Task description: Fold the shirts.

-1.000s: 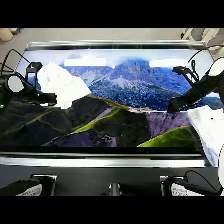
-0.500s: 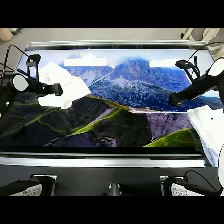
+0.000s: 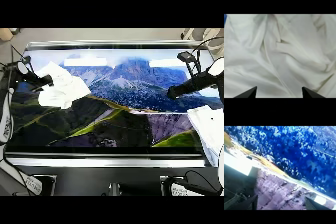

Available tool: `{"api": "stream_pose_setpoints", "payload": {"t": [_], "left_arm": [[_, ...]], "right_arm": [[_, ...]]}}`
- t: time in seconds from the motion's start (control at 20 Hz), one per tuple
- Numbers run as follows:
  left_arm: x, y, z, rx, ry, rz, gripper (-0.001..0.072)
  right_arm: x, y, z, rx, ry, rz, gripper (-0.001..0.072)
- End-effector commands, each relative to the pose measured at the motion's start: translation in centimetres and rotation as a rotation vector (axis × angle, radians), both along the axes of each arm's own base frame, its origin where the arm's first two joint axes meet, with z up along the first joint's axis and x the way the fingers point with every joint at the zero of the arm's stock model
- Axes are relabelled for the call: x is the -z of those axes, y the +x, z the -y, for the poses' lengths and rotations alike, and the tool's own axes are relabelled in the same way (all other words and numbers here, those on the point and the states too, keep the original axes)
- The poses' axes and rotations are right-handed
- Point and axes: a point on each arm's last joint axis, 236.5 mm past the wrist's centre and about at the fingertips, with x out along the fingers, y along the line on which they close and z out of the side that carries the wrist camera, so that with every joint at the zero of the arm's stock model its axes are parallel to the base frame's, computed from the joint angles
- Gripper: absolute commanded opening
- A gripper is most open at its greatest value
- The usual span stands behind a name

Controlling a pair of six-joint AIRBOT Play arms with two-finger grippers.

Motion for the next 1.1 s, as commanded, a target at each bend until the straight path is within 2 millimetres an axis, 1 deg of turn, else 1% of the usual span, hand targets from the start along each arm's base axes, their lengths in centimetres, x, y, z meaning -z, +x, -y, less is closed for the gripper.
{"api": "stream_pose_setpoints", "payload": {"t": [0.0, 0.05, 0.15, 0.2, 0.25, 0.3, 0.35, 0.4, 0.45, 0.5, 0.55, 0.6, 0.65, 0.7, 0.75, 0.8, 0.85, 0.9, 0.95, 1.0, 1.05], "left_arm": [[5.3, -0.1, -0.1, -0.006, -0.037, -0.099, 0.0689], [5.6, 0.8, 0.3, 0.023, -0.025, -0.067, 0.0689], [5.2, 2.8, 0.8, 0.04, -0.009, 0.015, 0.0685], [5.0, 3.2, 0.9, 0.037, -0.008, 0.036, 0.0632], [4.9, 3.2, 1.0, 0.023, -0.014, 0.037, 0.0338], [4.5, 3.1, 1.2, 0.025, -0.022, 0.034, 0.0073], [3.6, 3.1, 1.4, 0.043, -0.021, 0.048, 0.003], [2.0, 3.5, 1.5, 0.079, -0.005, 0.08, 0.003], [-0.7, 4.1, 1.7, 0.127, 0.02, 0.135, 0.0029], [-4.4, 4.6, 2.1, 0.18, 0.051, 0.21, 0.0029], [-8.5, 4.9, 2.9, 0.246, 0.087, 0.291, 0.0029], [-13.3, 4.7, 4.0, 0.301, 0.123, 0.378, 0.0029], [-18.8, 3.8, 5.6, 0.348, 0.153, 0.48, 0.0029], [-24.4, 2.2, 7.6, 0.382, 0.17, 0.588, 0.0029], [-29.4, 0.2, 9.7, 0.414, 0.177, 0.688, 0.0029], [-34.2, -2.6, 12.2, 0.452, 0.174, 0.786, 0.0029], [-38.0, -5.5, 14.5, 0.5, 0.168, 0.866, 0.0029], [-41.2, -8.6, 16.9, 0.553, 0.154, 0.941, 0.0029], [-43.6, -11.3, 19.0, 0.6, 0.129, 0.998, 0.0029], [-45.3, -13.9, 21.1, 0.649, 0.1, 1.044, 0.0028], [-46.2, -15.9, 22.8, 0.696, 0.072, 1.068, 0.0029]], "right_arm": [[-0.2, 0.5, -0.2, -0.012, 0.002, 0.026, 0.0613], [-0.2, 0.5, -0.2, -0.012, 0.003, 0.025, 0.0613], [-0.2, 0.4, -0.3, -0.013, 0.007, 0.022, 0.0612], [-0.2, 0.5, -0.3, -0.013, 0.007, 0.023, 0.0612], [-0.2, 0.5, -0.3, -0.013, 0.007, 0.023, 0.0612], [-0.2, 0.4, -0.3, -0.015, 0.006, 0.023, 0.0612], [-0.2, 0.4, -0.3, -0.026, 0.001, 0.024, 0.061], [-0.4, 0.3, -0.2, -0.058, -0.017, 0.034, 0.0611], [-0.8, 0.3, -0.1, -0.088, -0.038, 0.054, 0.0611], [-1.8, 0.4, 0.2, -0.111, -0.066, 0.092, 0.0611], [-3.2, 0.7, 0.7, -0.118, -0.1, 0.143, 0.0611], [-5.2, 0.9, 1.4, -0.106, -0.137, 0.206, 0.0611], [-7.9, 1.2, 2.2, -0.09, -0.184, 0.29, 0.0611], [-11.2, 1.3, 2.8, -0.073, -0.223, 0.388, 0.0611], [-14.7, 1.1, 3.1, -0.057, -0.249, 0.483, 0.0611], [-18.2, 0.5, 3.1, -0.044, -0.263, 0.574, 0.061], [-21.7, -0.6, 2.9, -0.034, -0.274, 0.66, 0.061], [-24.6, -2.2, 2.8, -0.029, -0.282, 0.724, 0.061], [-26.7, -3.8, 2.6, -0.026, -0.29, 0.769, 0.061], [-28.5, -5.6, 2.4, -0.024, -0.296, 0.807, 0.061], [-29.8, -7.2, 2.3, -0.021, -0.304, 0.834, 0.061]]}}
